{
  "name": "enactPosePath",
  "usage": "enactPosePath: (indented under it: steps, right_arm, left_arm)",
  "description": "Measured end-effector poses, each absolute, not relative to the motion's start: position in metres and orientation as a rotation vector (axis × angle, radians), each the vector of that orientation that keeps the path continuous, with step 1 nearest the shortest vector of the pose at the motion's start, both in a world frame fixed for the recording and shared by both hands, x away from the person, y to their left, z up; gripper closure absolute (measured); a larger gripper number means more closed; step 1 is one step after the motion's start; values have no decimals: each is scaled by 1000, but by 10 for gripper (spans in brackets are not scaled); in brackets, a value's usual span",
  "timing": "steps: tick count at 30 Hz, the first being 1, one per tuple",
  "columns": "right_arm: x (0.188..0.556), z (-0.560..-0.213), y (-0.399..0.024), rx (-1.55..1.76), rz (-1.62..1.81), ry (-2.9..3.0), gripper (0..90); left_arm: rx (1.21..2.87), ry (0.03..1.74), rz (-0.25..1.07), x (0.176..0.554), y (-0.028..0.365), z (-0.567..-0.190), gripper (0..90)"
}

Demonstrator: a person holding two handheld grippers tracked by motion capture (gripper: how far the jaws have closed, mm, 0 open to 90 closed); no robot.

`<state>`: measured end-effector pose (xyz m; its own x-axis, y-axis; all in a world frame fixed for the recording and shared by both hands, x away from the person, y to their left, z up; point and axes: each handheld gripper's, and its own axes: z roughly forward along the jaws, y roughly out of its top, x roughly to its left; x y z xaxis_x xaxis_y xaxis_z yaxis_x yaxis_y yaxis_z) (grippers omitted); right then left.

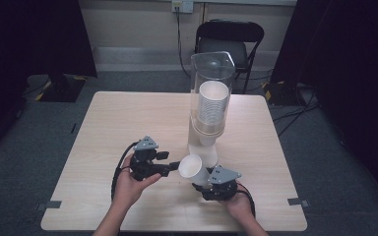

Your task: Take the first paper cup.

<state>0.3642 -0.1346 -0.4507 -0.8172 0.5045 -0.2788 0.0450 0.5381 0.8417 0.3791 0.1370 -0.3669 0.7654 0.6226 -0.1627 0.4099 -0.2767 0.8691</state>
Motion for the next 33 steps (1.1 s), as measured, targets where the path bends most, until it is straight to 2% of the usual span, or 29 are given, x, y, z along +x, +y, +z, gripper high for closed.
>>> enactPosePath:
  steps: [1, 2, 8, 11, 24, 33]
  right_arm:
    - [365, -451, -134, 440, 1229, 2278, 356]
    - [365, -450, -134, 442, 1231, 2278, 356]
    - [364, -450, -132, 424, 1226, 2281, 355]
    - [364, -450, -130, 417, 1225, 2283, 354]
    - [361, -450, -123, 400, 1214, 2287, 350]
    - [358, -450, -121, 394, 1182, 2265, 349]
  left_arm:
    - [1926, 795, 223, 380, 135, -366, 454]
    - [1936, 806, 205, 381, 133, -366, 532]
    - [1941, 839, 153, 385, 128, -370, 634]
    - [1963, 860, 118, 384, 127, -371, 721]
    - [1939, 931, 33, 382, 127, -363, 850]
    - [1927, 957, -11, 381, 126, -359, 876]
